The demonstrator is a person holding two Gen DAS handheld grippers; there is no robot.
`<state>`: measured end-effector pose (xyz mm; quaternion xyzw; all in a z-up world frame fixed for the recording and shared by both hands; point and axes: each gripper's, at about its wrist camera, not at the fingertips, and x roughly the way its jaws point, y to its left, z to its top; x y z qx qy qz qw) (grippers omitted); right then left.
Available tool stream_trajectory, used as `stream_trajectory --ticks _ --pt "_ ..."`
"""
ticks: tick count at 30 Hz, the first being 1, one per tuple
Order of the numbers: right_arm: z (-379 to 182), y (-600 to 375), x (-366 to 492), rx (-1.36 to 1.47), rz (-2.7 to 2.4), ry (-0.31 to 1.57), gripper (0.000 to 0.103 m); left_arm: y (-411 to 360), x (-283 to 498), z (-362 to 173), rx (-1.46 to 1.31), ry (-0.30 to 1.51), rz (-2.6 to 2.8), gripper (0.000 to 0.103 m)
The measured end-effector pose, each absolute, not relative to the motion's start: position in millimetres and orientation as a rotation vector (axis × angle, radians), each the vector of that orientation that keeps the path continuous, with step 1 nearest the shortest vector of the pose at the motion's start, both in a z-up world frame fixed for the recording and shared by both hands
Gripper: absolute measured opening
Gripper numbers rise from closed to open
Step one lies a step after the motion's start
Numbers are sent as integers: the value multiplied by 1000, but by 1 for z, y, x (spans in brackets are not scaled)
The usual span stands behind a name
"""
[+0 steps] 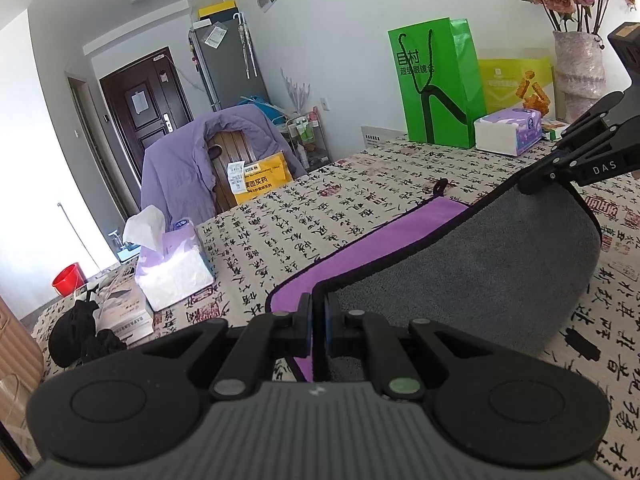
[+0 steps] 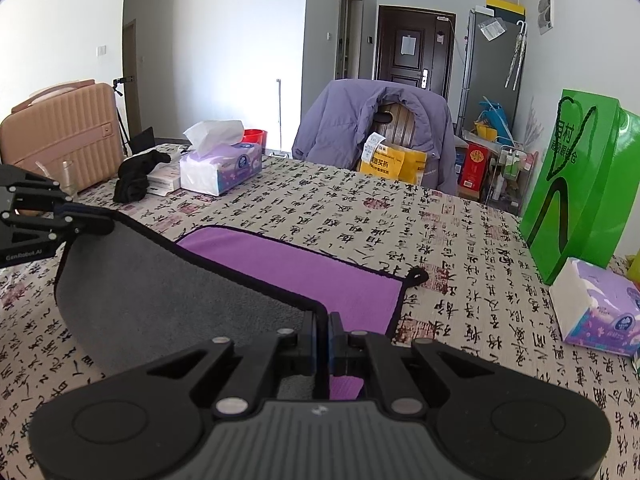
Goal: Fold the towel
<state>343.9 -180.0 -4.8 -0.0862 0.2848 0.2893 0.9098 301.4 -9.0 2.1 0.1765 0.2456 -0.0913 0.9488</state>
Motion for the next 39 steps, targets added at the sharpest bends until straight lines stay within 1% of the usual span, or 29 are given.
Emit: stream_trajectory --ticks 39 --pt "-20 -159 433 -245 597 581 5 3 392 -16 414 501 -179 6"
